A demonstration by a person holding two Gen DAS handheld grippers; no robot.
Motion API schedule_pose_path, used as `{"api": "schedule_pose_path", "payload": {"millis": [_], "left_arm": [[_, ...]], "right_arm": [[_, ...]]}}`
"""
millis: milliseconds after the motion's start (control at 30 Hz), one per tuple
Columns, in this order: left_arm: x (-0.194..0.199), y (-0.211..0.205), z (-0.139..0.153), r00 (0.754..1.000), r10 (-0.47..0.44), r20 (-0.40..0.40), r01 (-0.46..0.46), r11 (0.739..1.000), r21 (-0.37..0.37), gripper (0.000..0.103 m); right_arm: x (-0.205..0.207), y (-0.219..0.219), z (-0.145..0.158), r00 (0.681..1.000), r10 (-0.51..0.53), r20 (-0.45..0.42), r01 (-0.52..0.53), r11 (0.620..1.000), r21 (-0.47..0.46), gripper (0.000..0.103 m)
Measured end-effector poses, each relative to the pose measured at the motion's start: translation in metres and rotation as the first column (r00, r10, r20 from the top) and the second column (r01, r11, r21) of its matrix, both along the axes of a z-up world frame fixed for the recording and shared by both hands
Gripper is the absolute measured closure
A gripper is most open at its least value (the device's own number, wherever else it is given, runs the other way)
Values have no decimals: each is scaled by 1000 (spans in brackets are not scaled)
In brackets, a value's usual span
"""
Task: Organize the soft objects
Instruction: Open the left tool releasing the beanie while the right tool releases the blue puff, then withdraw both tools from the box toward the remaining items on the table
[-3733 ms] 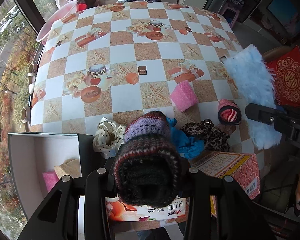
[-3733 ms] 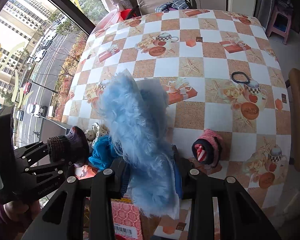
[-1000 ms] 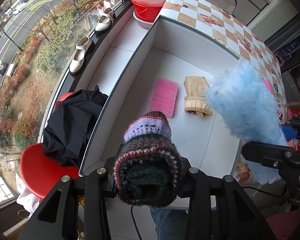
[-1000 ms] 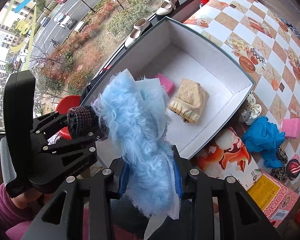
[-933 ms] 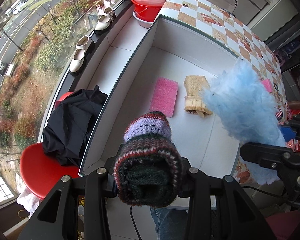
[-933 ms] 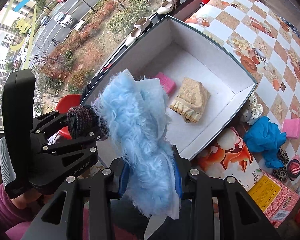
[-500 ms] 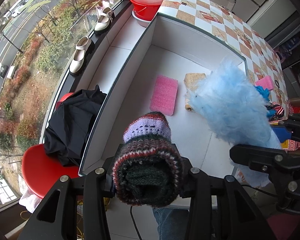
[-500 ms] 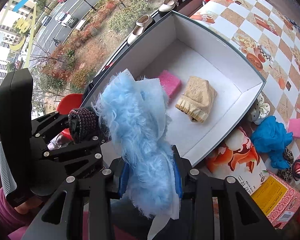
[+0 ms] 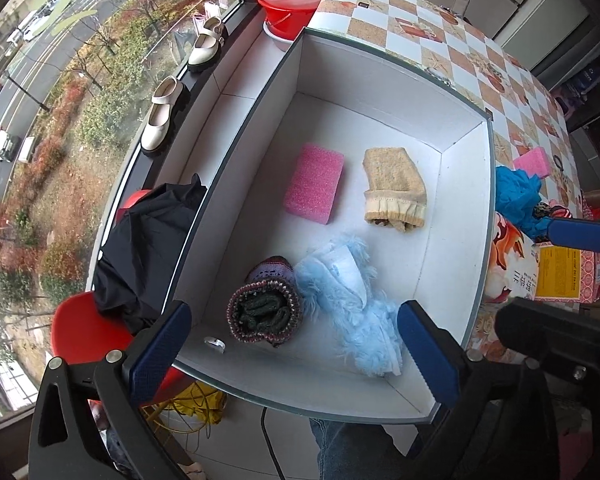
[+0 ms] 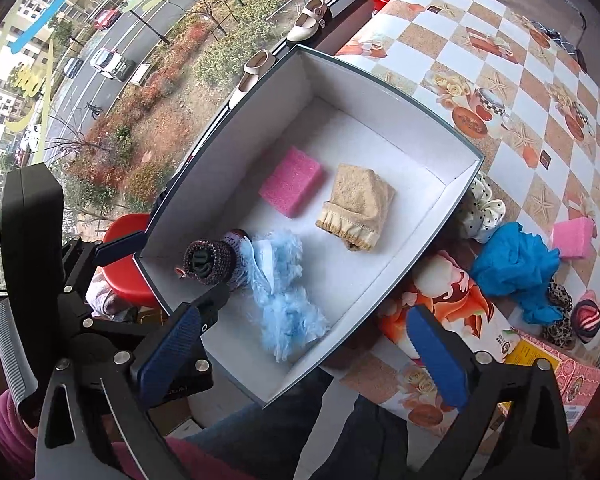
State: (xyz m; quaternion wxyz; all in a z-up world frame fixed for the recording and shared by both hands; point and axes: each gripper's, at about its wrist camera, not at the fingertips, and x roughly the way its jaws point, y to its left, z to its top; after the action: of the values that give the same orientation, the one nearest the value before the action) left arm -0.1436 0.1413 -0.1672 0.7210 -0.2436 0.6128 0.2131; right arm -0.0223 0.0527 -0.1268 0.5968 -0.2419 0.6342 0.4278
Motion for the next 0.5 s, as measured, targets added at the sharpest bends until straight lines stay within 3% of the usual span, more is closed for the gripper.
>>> {"api": "schedule_pose_path", "payload": {"millis": [233,500], "left_arm": [[23,-9,25,996,-46,75,54,992,-115,1],[77,-50,56,975,-178,134,195,973,-127,1]], "right_arm": [[42,-31,35,994,-108,-11,108,993,48,0],[139,-105,68,950,-297,101,297,955,14,0]]}}
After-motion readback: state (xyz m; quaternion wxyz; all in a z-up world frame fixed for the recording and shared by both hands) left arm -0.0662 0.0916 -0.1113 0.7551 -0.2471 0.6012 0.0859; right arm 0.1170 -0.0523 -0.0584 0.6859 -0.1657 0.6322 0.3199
